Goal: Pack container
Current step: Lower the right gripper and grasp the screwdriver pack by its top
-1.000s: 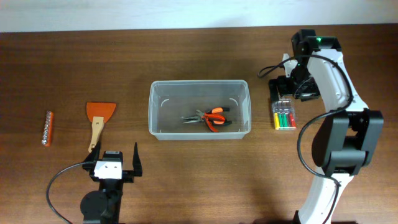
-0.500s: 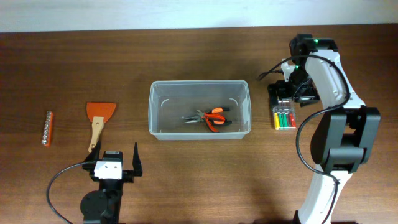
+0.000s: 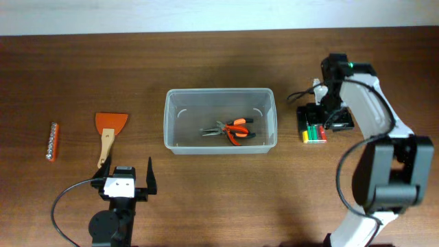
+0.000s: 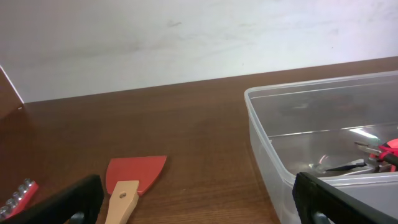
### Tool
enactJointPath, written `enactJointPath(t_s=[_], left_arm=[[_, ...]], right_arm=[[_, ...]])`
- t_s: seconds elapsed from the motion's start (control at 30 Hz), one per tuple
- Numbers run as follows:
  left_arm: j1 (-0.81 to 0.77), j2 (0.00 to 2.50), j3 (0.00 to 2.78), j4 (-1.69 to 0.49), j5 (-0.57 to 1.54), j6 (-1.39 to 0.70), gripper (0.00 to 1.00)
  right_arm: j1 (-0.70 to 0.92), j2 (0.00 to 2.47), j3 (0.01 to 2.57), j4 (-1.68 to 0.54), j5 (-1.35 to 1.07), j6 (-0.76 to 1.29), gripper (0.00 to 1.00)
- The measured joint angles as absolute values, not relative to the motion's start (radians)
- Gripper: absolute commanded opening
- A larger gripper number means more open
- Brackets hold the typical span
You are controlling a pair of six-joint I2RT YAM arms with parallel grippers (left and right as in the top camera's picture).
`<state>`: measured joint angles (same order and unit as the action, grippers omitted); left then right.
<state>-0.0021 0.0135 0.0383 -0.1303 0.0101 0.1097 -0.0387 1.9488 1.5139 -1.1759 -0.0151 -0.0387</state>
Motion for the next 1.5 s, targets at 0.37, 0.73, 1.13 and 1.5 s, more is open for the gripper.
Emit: enactJointPath(t_s=[0.37,0.73,1.13,1.5], left_arm=[[-0.002,0.014,0.038,-0.130,0.010,0.110,0.99],[-0.002,0.014,0.038,-0.130,0.010,0.110,0.99],[-0.002,0.014,0.038,-0.130,0.010,0.110,0.99],[-0.002,0.014,0.038,-0.130,0.010,0.110,0.99]], right_arm=[[-0.039,1.961,1.406,-0.998,-0.015,-0.047,0.99],[-0.056,1.962,1.406,-0.939,-0.017,-0.057,0.99],[-0.093,1.974,1.437,-0.948,-0.023,-0.068,0.99],[-0.093,2.008,1.520,-0.992,-0.027,-0.090,0.99]])
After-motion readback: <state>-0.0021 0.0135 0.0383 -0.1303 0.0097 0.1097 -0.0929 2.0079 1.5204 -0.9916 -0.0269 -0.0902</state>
